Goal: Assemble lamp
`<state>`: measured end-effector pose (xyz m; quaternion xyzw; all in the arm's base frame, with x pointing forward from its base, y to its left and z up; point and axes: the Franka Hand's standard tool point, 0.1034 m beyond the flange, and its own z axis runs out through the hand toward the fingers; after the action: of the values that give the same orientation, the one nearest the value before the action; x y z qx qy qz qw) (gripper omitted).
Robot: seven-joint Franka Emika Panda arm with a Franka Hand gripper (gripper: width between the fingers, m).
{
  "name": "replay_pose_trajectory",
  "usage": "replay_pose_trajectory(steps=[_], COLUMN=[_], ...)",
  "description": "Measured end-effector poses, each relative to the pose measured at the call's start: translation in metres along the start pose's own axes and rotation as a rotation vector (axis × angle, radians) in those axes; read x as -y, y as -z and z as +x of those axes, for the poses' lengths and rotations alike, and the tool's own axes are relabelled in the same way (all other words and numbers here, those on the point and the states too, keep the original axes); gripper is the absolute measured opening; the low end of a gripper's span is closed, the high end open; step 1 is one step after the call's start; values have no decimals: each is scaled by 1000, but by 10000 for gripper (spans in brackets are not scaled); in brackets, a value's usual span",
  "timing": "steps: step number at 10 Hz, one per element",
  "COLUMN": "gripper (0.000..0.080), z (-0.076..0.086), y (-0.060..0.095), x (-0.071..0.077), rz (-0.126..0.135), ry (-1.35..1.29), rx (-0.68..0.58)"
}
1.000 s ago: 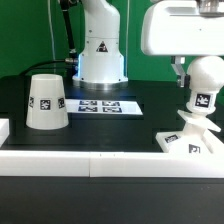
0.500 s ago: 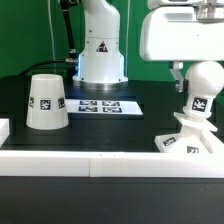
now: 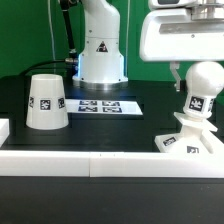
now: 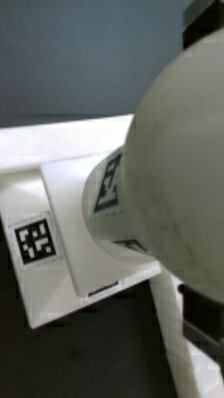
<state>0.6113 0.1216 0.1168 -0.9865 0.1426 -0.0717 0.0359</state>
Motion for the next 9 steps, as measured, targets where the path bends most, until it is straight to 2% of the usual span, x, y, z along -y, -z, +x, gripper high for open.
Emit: replay_pose_trajectory(steps=[7, 9], gripper=[579, 579], z=[-1, 1], y=[-2, -2], x=[-3, -8], rz=[27, 38], ry=[-461, -552], rx=[29, 37])
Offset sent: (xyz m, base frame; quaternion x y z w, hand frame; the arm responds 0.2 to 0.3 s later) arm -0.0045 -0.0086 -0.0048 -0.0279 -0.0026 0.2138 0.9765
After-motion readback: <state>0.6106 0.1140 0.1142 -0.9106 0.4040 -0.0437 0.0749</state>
